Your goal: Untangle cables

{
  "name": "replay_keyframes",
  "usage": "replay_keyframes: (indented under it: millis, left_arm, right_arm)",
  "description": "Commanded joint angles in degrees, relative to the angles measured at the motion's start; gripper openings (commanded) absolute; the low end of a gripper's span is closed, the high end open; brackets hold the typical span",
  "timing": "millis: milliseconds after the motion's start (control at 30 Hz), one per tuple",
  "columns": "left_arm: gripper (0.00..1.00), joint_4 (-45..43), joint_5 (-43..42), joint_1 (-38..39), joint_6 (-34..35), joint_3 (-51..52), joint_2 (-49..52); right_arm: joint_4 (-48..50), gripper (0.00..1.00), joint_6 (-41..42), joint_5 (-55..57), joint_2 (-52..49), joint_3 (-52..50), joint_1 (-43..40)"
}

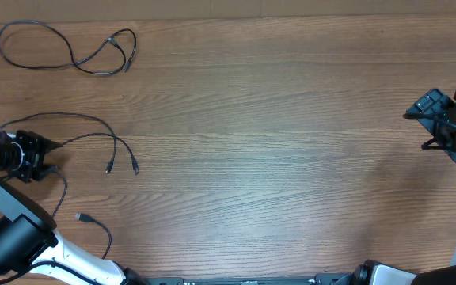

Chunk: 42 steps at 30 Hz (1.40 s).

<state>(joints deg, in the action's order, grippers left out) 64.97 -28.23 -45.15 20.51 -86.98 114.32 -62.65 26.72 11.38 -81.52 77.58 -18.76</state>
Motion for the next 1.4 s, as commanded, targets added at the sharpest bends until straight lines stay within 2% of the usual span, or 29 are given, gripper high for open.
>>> replay_keyframes:
  millis: [0, 133, 267, 300, 500, 567, 733, 833, 1033, 1100, 1233, 1267, 1333, 1367]
  left_arm:
    - [0.60, 3.04, 1.09, -0.33, -0.94, -0.94, -0.87]
    - [0.69, 6.58, 2.89, -0.31, -2.54, -1.03, -0.87]
    - [0.83, 10.16, 6.08, -0.28, -2.45, -3.23, -0.98]
    - [1.00, 11.08, 7.13, -0.20, -2.25, -4.02, -1.22]
    - [0.99, 12.94, 12.46, -0.28, 1.92, -6.10, -4.52]
    - [1.00, 12.46, 18.01, -0.37, 4.02, -6.10, -5.38]
    - [1.00, 9.51, 26.93, 0.13, 3.28, -6.05, -5.22]
    - [1.00, 5.99, 28.35, 0.20, 3.26, -6.03, -5.22]
    - [0.90, 0.50, 28.61, 0.17, 3.28, -6.03, -5.20]
    - [0.72, -3.23, 24.46, 0.37, 2.45, -6.03, -5.20]
    - [0.47, -8.26, 19.28, 1.64, -1.75, -6.03, -5.20]
    - [0.38, -9.09, 19.61, 2.27, -2.08, -6.03, -5.16]
    - [0.07, -10.34, 21.09, 3.72, -2.34, -6.03, -4.92]
    - [0.04, -10.58, 22.23, 4.42, -2.34, -5.99, -4.83]
  right_arm:
    - [0.20, 1.00, -0.13, 0.57, 0.11, 1.79, -0.26]
    - [0.20, 1.00, -0.13, 0.55, 0.11, 1.79, -0.26]
    - [0.20, 1.00, -0.13, 0.57, 0.11, 1.79, -0.26]
    - [0.20, 1.00, -0.13, 0.57, 0.11, 1.79, -0.26]
    - [0.20, 1.00, -0.13, 0.57, 0.11, 1.79, -0.26]
    - [0.20, 1.00, -0.13, 0.57, 0.11, 1.79, -0.26]
    - [0.20, 1.00, -0.13, 0.57, 0.11, 1.79, -0.26]
    - [0.20, 1.00, -0.13, 0.55, 0.11, 1.79, -0.26]
    - [0.20, 1.00, -0.13, 0.57, 0.11, 1.79, -0.26]
    - [0.20, 1.00, -0.13, 0.57, 0.11, 1.79, -0.26]
    - [0.20, 1.00, -0.13, 0.57, 0.11, 1.79, -0.26]
    - [0.20, 1.00, -0.13, 0.55, 0.11, 1.79, -0.26]
    - [0.20, 1.00, -0.13, 0.57, 0.11, 1.79, -0.26]
    - [0.20, 1.00, -0.13, 0.57, 0.11, 1.79, -0.26]
